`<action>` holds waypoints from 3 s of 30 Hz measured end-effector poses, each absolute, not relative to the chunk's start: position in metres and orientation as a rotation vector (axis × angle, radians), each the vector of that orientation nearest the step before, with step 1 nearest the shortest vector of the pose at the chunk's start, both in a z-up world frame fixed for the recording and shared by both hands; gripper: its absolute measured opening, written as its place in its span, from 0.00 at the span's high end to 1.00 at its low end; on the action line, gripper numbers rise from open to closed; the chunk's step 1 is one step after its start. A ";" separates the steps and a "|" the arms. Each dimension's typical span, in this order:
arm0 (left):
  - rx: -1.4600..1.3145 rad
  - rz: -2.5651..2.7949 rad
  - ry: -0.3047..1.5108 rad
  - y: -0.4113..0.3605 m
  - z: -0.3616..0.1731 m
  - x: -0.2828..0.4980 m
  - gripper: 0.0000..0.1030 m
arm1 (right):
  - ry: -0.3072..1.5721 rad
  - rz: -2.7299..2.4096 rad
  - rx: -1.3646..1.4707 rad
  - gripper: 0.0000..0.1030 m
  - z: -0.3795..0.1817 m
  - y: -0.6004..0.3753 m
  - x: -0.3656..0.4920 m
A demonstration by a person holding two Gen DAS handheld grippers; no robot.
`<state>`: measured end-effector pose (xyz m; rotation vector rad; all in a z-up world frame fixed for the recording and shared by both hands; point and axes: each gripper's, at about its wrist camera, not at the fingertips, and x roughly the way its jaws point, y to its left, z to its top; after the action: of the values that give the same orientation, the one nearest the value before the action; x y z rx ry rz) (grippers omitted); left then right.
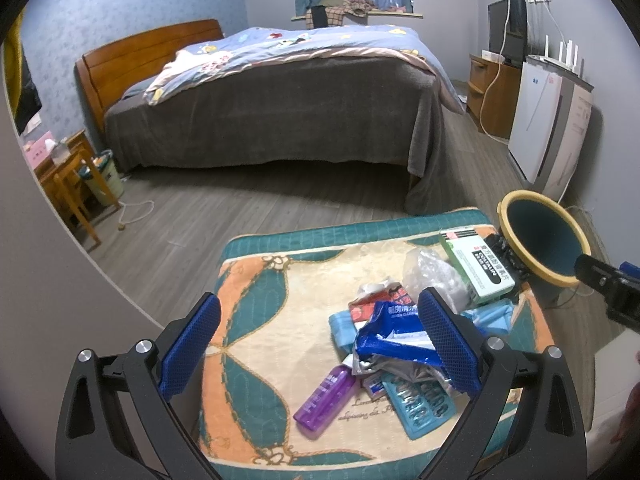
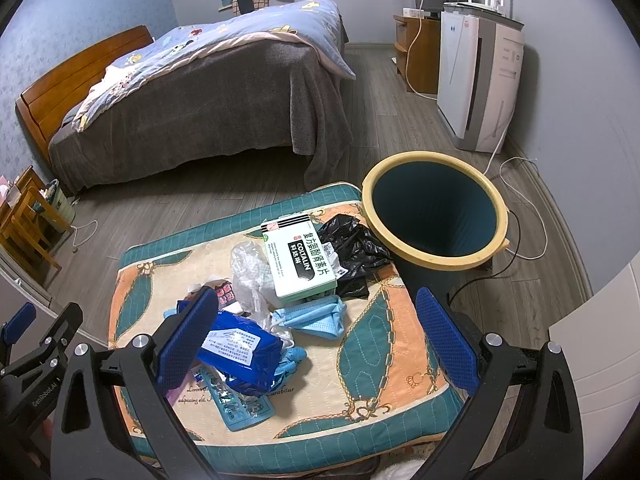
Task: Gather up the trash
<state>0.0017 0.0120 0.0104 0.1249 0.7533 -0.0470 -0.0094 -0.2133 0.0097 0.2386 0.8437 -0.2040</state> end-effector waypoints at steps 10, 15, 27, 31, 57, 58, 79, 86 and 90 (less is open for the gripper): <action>0.046 -0.046 0.739 0.020 0.017 0.009 0.05 | 0.855 -0.199 0.161 0.05 0.006 -0.215 0.012; 0.025 -0.007 0.665 0.028 0.025 0.009 0.05 | 0.867 -0.209 0.114 0.05 0.006 -0.222 0.033; -0.062 0.027 0.737 0.049 0.008 0.039 0.05 | 0.848 -0.035 0.063 0.06 -0.009 -0.223 0.105; -0.077 0.008 0.786 0.049 -0.008 0.050 0.05 | 0.952 0.007 0.050 0.06 -0.038 -0.214 0.127; 0.219 -0.251 1.092 -0.030 -0.137 0.093 0.54 | 1.278 0.083 0.067 0.18 -0.131 -0.207 0.175; 0.222 -0.259 1.094 -0.031 -0.136 0.093 0.61 | 1.285 0.085 0.061 0.26 -0.133 -0.206 0.175; 0.190 -0.250 0.801 -0.031 -0.038 0.073 0.75 | 1.018 0.085 0.066 0.31 -0.011 -0.244 0.129; 0.175 -0.237 0.733 -0.047 -0.012 0.080 0.76 | 0.974 0.068 0.132 0.31 -0.002 -0.282 0.125; 0.158 -0.267 0.720 -0.058 -0.003 0.081 0.76 | 1.013 0.091 0.145 0.31 -0.016 -0.285 0.130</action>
<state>0.0810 -0.0580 -0.0032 0.1579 0.7199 -0.2666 0.1303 -0.2851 -0.0159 0.1447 1.0127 0.0907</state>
